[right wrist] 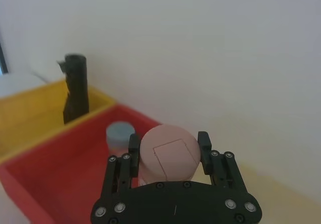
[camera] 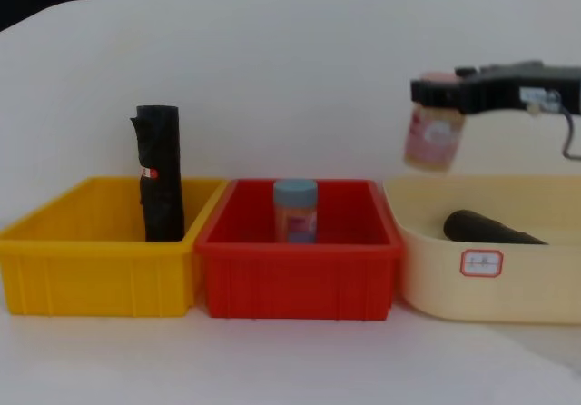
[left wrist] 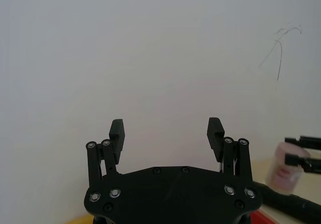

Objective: Pick up the garbage bag with the one hand and transfer it to the other hand.

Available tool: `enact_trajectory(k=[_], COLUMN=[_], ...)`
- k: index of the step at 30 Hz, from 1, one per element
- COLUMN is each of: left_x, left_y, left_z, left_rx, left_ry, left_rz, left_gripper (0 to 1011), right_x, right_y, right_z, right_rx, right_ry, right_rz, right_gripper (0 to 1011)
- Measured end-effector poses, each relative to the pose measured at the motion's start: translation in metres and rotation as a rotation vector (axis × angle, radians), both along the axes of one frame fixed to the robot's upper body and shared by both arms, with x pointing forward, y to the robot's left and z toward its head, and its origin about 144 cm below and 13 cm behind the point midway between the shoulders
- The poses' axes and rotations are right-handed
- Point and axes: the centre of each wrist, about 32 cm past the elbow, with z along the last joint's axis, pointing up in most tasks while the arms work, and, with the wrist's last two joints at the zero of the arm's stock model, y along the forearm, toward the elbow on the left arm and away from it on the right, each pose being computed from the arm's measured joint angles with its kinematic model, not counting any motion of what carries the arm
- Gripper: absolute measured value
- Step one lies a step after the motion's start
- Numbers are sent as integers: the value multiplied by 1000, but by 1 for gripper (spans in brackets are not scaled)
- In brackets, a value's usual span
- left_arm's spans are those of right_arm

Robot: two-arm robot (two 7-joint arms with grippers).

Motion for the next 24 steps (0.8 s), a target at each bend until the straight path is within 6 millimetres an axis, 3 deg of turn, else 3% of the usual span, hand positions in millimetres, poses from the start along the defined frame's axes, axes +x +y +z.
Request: enact_trajectory(k=[10,20,24], left_x=[0,0,0], left_y=[0,0,0], left_z=[0,0,0], left_rx=[0,0,0], left_ry=[0,0,0], left_rz=[0,0,0], left_gripper=[1001,1001,1001], right_x=[-7,-11,-13], right_y=[-11,-16,-18], right_z=[-19,-29,-29], right_rx=[-24,-27,-10], right_ry=[62,89,81], right_rz=[-33,-53,-59], right_gripper=[668,951,1001])
